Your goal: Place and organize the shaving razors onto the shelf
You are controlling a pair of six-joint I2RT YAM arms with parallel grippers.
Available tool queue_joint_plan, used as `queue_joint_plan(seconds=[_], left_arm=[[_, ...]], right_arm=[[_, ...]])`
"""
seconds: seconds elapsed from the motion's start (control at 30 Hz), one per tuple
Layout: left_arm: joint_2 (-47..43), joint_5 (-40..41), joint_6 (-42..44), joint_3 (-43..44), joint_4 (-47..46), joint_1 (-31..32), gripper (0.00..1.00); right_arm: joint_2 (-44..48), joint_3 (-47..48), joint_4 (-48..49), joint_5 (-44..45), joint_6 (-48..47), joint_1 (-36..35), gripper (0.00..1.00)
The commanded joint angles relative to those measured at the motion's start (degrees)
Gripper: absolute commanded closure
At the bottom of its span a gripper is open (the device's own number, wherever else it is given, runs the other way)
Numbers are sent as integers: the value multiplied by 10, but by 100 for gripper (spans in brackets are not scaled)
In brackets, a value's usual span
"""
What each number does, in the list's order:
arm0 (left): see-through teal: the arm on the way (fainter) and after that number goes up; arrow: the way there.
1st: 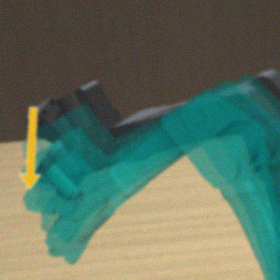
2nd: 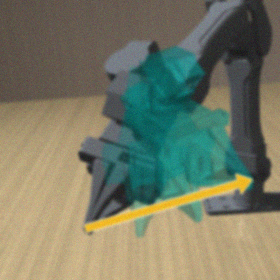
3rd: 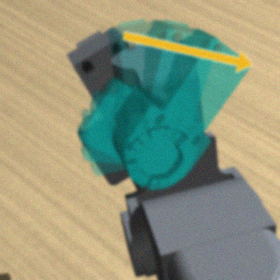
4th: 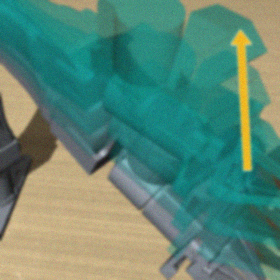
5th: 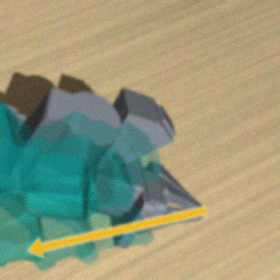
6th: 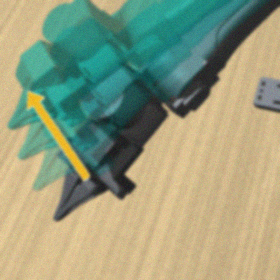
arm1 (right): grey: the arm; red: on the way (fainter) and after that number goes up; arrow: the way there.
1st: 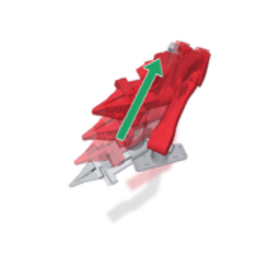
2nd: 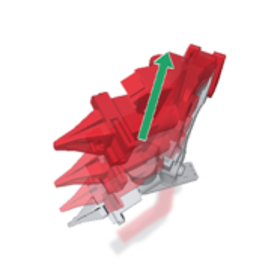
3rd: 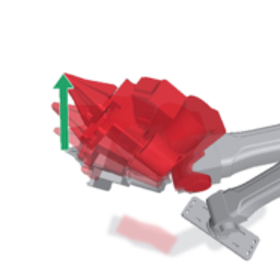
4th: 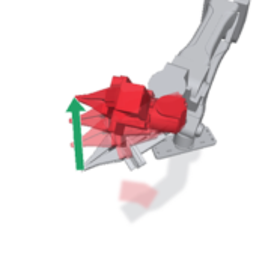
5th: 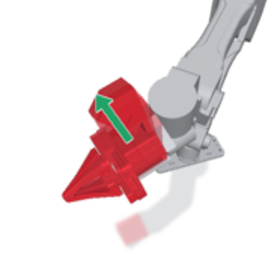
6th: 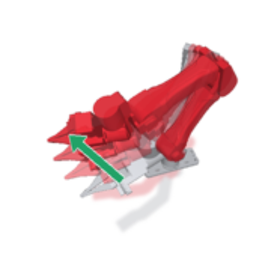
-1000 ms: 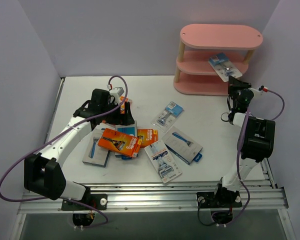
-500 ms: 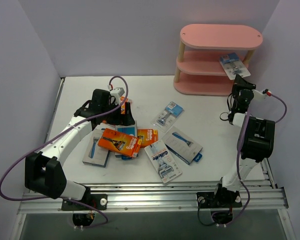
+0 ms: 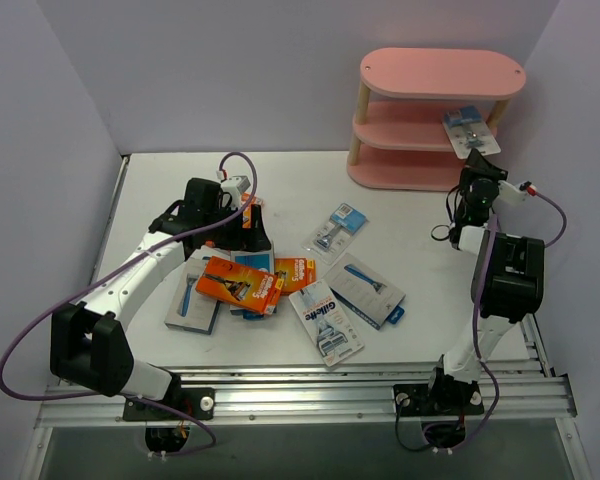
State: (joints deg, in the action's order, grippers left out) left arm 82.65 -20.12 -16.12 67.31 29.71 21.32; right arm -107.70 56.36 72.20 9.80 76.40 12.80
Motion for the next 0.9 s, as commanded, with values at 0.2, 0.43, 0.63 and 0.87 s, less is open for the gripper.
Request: queue_joint_plan(seconds=[0.2,0.43,0.63,0.87], left_arm=[[4,-15,-3,19,-28,1,6],[4,-17,-4,19,-28,1,6],[4,-17,-4,19,-29,1,6],[5,-17,-4,19,-29,1,6]], right_arm=[[-16,38,59,29,-10,-8,100],[-26,47,57,23,-13,-11,100],[-36,56,60,28,-13,-15,100],[-43,60,65,43,-9,-20,100]])
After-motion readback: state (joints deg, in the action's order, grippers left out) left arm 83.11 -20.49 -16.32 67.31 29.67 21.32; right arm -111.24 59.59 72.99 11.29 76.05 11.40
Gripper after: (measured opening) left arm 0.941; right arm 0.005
